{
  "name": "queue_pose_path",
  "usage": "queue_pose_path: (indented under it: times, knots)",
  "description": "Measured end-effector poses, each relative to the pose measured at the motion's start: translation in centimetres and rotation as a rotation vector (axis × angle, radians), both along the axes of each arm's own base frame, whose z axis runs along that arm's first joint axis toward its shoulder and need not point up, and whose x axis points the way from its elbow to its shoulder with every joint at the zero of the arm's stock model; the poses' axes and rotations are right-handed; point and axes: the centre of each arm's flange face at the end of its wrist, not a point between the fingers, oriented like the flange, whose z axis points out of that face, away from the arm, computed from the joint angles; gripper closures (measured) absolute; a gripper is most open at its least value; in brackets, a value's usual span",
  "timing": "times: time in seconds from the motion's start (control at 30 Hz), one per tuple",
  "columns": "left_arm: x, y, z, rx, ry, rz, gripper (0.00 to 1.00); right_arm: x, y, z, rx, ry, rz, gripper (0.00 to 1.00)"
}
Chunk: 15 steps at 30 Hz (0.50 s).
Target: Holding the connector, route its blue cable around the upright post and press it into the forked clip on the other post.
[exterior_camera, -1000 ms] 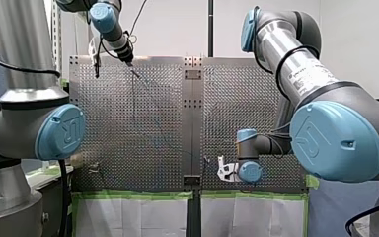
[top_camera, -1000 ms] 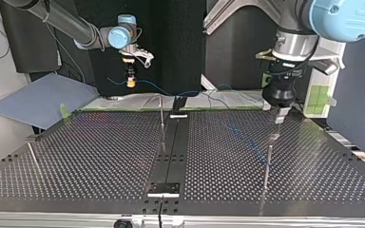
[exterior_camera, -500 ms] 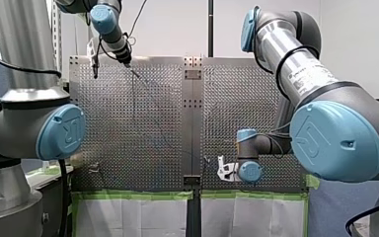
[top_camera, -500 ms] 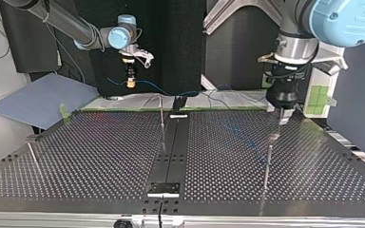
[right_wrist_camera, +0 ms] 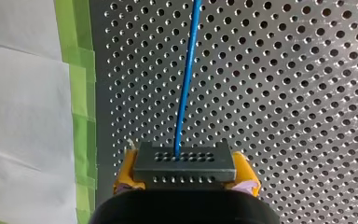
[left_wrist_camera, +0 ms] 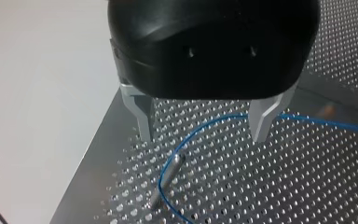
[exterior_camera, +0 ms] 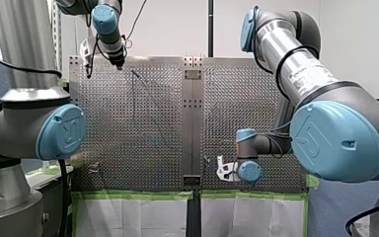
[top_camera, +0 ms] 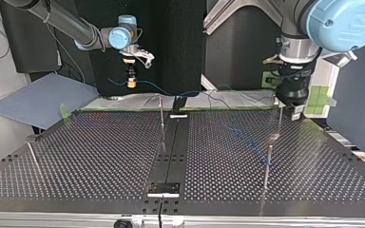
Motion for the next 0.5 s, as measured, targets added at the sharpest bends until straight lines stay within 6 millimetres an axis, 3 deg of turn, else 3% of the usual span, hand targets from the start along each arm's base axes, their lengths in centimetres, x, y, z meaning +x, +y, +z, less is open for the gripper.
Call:
queue_pose_path:
  times: [0.5]
  knots:
    - [-0.21, 0.39, -0.05, 0.015, 0.003, 0.052, 0.0, 0.16, -0.06, 0.03, 0.0, -0.002, 0.008, 1.0]
